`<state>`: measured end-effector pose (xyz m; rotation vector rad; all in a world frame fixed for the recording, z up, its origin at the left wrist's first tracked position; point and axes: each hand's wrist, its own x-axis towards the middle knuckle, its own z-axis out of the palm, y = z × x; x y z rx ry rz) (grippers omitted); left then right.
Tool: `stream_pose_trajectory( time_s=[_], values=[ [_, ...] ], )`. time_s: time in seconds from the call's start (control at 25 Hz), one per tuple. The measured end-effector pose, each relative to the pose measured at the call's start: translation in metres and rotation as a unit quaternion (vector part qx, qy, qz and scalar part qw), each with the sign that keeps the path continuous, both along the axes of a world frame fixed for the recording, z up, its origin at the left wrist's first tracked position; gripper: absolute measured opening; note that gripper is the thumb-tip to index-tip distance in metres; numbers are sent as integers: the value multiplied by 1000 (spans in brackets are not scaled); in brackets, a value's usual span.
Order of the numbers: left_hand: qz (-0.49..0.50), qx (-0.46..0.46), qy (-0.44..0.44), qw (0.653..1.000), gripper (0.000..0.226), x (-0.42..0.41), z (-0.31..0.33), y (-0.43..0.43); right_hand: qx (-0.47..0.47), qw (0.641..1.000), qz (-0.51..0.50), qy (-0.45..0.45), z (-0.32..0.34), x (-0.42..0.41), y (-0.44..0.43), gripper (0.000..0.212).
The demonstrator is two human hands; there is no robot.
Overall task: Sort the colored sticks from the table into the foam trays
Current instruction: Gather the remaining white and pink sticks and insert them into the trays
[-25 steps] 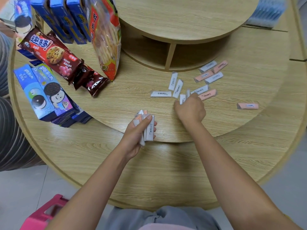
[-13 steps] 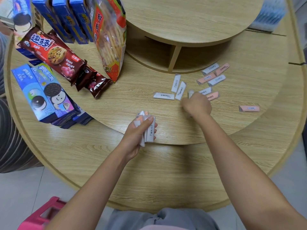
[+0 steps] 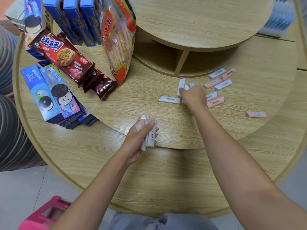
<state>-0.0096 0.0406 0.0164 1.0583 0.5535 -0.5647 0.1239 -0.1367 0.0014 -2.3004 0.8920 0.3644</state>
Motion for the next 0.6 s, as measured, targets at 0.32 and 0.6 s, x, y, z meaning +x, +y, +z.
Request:
stream_pose_trajectory(
  time_s=[0.32,0.6],
  values=[
    [-9,6,-1,1000,37,1,-3,-5,106,994,-41,8,5,-6,-17,31],
    [-4,2,-3,1000,39,0,0,-1,361,919,-118,-101,10,-4,-24,15]
  ],
)
